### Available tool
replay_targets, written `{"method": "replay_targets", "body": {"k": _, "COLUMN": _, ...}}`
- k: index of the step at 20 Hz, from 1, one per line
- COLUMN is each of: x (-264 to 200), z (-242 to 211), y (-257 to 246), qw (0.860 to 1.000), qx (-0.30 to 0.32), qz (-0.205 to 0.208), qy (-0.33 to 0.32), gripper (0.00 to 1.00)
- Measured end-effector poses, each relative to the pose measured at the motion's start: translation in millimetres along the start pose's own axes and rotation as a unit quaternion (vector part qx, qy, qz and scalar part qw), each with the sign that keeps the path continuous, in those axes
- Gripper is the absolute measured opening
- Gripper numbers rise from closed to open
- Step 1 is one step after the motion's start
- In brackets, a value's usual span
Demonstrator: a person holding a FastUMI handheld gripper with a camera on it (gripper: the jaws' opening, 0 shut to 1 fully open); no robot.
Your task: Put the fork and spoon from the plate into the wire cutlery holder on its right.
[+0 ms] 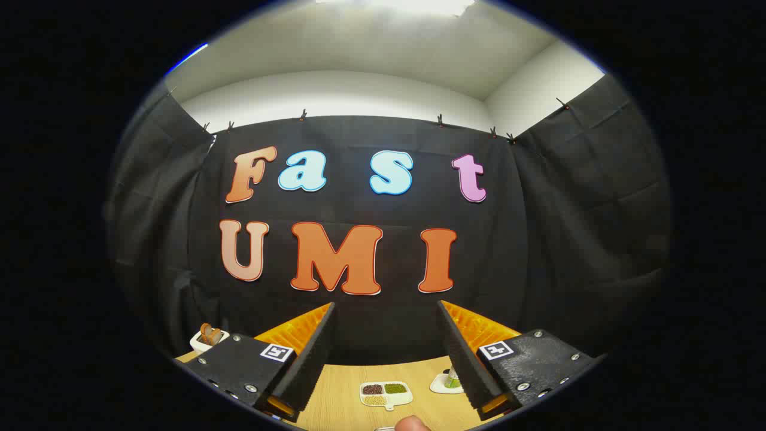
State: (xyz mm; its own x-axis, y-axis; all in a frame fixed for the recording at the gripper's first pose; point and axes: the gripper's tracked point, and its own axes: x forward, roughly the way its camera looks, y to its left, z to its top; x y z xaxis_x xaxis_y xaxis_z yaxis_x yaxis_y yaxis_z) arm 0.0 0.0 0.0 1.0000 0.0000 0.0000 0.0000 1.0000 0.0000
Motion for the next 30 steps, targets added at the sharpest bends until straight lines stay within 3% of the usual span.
{"method": "replay_targets", "body": {"k": 23, "x": 2, "z": -21, "y": 40, "qw": 0.999, "qx": 0.001, "qz": 0.048, "qy": 0.025, "gripper": 0.97}}
{"method": "replay_targets", "body": {"k": 30, "x": -1, "z": -60, "y": 89, "qw": 0.994, "qx": 0.002, "qz": 0.083, "qy": 0.068, "gripper": 0.97}}
